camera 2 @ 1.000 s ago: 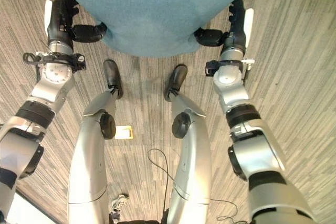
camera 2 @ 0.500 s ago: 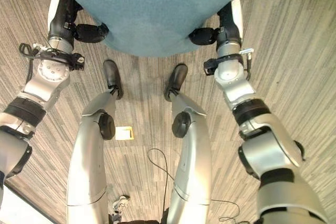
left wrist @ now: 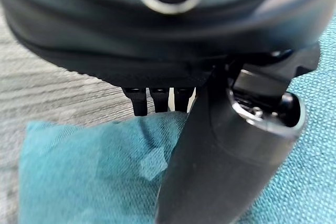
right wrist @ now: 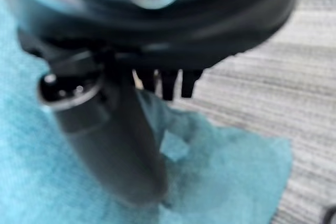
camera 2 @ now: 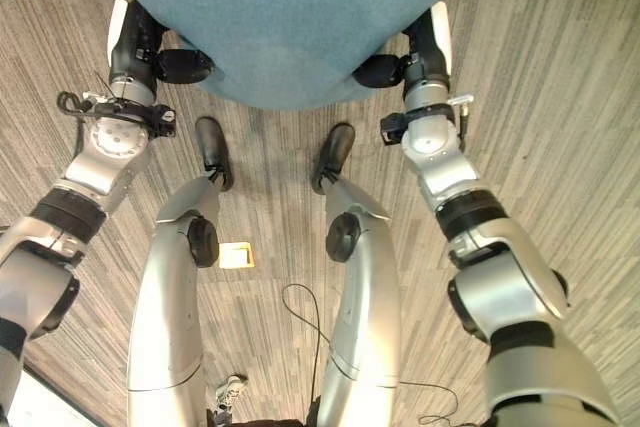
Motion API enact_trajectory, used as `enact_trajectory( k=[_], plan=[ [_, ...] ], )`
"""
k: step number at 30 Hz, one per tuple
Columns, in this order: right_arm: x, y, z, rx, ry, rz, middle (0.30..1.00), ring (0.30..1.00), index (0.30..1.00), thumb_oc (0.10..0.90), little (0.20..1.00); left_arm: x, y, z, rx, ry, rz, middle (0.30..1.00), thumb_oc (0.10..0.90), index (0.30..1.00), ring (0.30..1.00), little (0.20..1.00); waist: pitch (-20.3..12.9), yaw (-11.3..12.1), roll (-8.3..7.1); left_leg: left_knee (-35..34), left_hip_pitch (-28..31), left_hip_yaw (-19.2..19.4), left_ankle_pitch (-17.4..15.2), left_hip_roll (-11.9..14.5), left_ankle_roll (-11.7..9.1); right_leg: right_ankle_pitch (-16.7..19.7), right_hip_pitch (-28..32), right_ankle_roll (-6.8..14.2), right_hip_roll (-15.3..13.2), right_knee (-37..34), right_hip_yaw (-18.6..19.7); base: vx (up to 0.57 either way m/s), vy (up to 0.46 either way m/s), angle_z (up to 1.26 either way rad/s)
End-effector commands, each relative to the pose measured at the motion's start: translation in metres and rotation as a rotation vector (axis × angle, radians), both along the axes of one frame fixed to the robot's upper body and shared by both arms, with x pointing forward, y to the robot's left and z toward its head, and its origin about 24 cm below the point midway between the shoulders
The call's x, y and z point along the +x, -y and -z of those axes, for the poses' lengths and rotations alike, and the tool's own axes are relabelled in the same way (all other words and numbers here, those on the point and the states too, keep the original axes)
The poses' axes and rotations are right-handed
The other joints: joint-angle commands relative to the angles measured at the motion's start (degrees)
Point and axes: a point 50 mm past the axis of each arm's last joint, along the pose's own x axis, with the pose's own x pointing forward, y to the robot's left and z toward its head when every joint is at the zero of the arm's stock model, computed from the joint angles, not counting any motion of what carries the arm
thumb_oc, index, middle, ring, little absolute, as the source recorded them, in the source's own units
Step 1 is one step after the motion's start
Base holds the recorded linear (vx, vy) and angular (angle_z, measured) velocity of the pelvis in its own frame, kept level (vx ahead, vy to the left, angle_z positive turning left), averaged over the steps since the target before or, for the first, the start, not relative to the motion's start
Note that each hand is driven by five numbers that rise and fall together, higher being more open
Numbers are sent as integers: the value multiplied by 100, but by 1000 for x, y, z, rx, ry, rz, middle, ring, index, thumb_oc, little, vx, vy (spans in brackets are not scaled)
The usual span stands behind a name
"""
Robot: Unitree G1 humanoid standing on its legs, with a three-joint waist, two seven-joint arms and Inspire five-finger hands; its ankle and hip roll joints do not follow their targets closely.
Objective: Pick up all the scattered cushions and arrange them neatly on the sofa.
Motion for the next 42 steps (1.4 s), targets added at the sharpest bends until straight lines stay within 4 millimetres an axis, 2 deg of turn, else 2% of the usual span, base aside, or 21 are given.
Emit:
enact_trajectory(
  k=[1, 7, 9, 15, 18, 21, 24, 26, 27, 29, 30, 31, 32, 33, 34, 35, 36, 39, 40, 41, 42],
  plan=[
    [-29, -90, -36, 40, 259, -439, 300, 300, 300, 400, 300, -25, 78, -9, -63, 141, 348, 300, 400, 300, 300, 300, -639, -50, 192, -141, -186, -474, -252, 2, -184, -246, 211, 683, 251, -298, 143, 0, 0, 0],
    [-37, -84, -37, 77, 310, -439, 300, 300, 300, 400, 300, -28, 76, 0, -110, 135, 362, 300, 400, 300, 300, 300, -962, -46, 248, -349, -182, -502, -196, 28, -199, -206, 302, 723, 292, -517, 21, -6, 3, 0],
    [-38, -75, -32, 85, 317, -406, 300, 300, 300, 400, 300, -32, 74, 1, -121, 148, 371, 300, 400, 300, 300, 300, -1126, -36, 302, -617, -46, -530, -121, 10, -198, -188, 472, 744, 326, -710, -63, -61, 6, 0],
    [-41, -57, -9, 106, 286, -351, 300, 300, 300, 400, 300, -38, 63, 15, -129, 136, 369, 300, 400, 300, 300, 300, -1301, -27, 330, -1285, 747, -556, 44, 2, -263, -180, 1196, 742, 344, -1143, -192, -58, -13, 7],
    [-45, -56, 12, 127, 253, -343, 300, 300, 300, 400, 300, -44, 59, 35, -162, 98, 382, 300, 400, 300, 300, 300, -1428, -8, 346, -1787, 1479, -590, 145, 41, -358, -146, 1858, 751, 340, -1535, -292, -31, -1, 2],
    [-47, -56, 18, 127, 245, -346, 300, 300, 300, 400, 300, -47, 59, 43, -174, 82, 386, 300, 400, 300, 300, 300, -1435, -8, 349, -1925, 1725, -596, 176, 45, -396, -124, 2097, 745, 346, -1666, -337, -8, -8, 4],
    [-58, -61, 54, 111, 168, -361, 300, 300, 300, 400, 300, -59, 60, 72, -252, 17, 419, 300, 400, 300, 300, 300, -1672, 9, 314, -2438, 2676, -693, 191, 92, -498, -115, 2986, 752, 296, -2168, -478, 38, -38, 1],
    [-61, -61, 62, 106, 148, -366, 300, 300, 300, 400, 300, -61, 59, 81, -259, -5, 420, 300, 400, 300, 300, 300, -1696, 12, 305, -2502, 2891, -709, 190, 96, -499, -106, 3198, 748, 281, -2246, -517, 30, -36, 1],
    [-68, -61, 80, 107, 100, -375, 300, 300, 300, 400, 300, -68, 57, 91, -277, -26, 425, 300, 400, 300, 300, 300, -1801, 29, 275, -2692, 3321, -733, 191, 86, -522, -121, 3572, 752, 262, -2423, -583, 11, -57, 3],
    [-74, -60, 99, 116, 41, -381, 300, 300, 300, 400, 300, -75, 54, 107, -293, -73, 427, 300, 400, 300, 300, 300, -1854, 41, 238, -2887, 3846, -749, 194, 79, -542, -117, 4069, 748, 288, -2635, -658, 14, -29, 1],
    [-75, -60, 100, 116, 39, -381, 300, 300, 300, 400, 300, -75, 54, 108, -293, -75, 427, 300, 400, 300, 300, 300, -1839, 43, 238, -2908, 3887, -749, 200, 82, -544, -113, 4110, 748, 293, -2654, -663, 47, -16, 5],
    [-81, -59, 115, 118, -9, -387, 300, 300, 300, 400, 300, -81, 48, 123, -317, -120, 416, 300, 400, 300, 300, 300, -1870, 55, 203, -3049, 4378, -736, 192, 86, -564, -111, 4604, 744, 311, -2843, -728, 30, -17, 5],
    [-82, -59, 116, 118, -11, -388, 300, 300, 300, 400, 300, -82, 48, 124, -317, -122, 416, 300, 400, 300, 300, 300, -1849, 55, 203, -3068, 4423, -738, 197, 89, -565, -107, 4651, 744, 317, -2864, -733, 80, -28, 5],
    [-87, -56, 126, 121, -44, -393, 300, 300, 300, 400, 300, -87, 43, 137, -330, -156, 405, 300, 400, 300, 300, 300, -1871, 72, 174, -3215, 4898, -721, 183, 100, -564, -105, 5112, 742, 336, -3041, -813, 46, -13, 4],
    [-88, -56, 126, 122, -45, -393, 300, 300, 300, 400, 300, -88, 43, 137, -331, -158, 405, 300, 400, 300, 300, 300, -1851, 73, 174, -3232, 4938, -722, 187, 103, -565, -102, 5152, 742, 341, -3058, -817, 40, 16, 4],
    [-94, -51, 136, 106, -79, -386, 300, 300, 300, 400, 300, -95, 33, 148, -354, -186, 389, 300, 400, 300, 300, 300, -1844, 87, 158, -3408, 5355, -686, 342, 101, -527, 69, 5582, 696, 345, -3275, -935, 24, 30, 3],
    [-98, -48, 141, 103, -95, -384, 300, 300, 300, 400, 300, -99, 27, 153, -359, -199, 378, 300, 400, 300, 300, 300, -1847, 101, 153, -3512, 5618, -672, 345, 108, -529, 74, 5846, 703, 361, -3389, -958, 69, 24, 1],
    [-103, -43, 145, 83, -111, -384, 300, 300, 300, 400, 300, -107, 15, 163, -367, -221, 347, 300, 400, 300, 300, 300, -1870, 140, 146, -3696, 6089, -626, 352, 110, -542, 78, 6331, 716, 418, -3582, -1017, 96, -10, 1],
    [-108, -39, 149, 70, -124, -381, 300, 300, 300, 400, 300, -114, 4, 172, -367, -247, 314, 300, 400, 300, 300, 300, -1954, 169, 140, -3851, 6445, -600, 363, 128, -558, 63, 6745, 715, 480, -3782, -1068, 127, -17, 0],
    [-108, -39, 149, 70, -125, -381, 300, 300, 300, 400, 300, -115, 4, 172, -367, -248, 314, 300, 400, 300, 300, 300, -1939, 168, 142, -3861, 6470, -602, 366, 130, -559, 67, 6771, 715, 484, -3794, -1071, 159, -41, -2],
    [-112, -36, 150, 54, -131, -382, 300, 300, 300, 400, 300, -122, -5, 180, -364, -269, 282, 300, 400, 300, 300, 300, -2031, 211, 133, -4023, 6782, -587, 392, 180, -590, 39, 7142, 703, 555, -3991, -1119, 110, -48, 0]
  ],
)
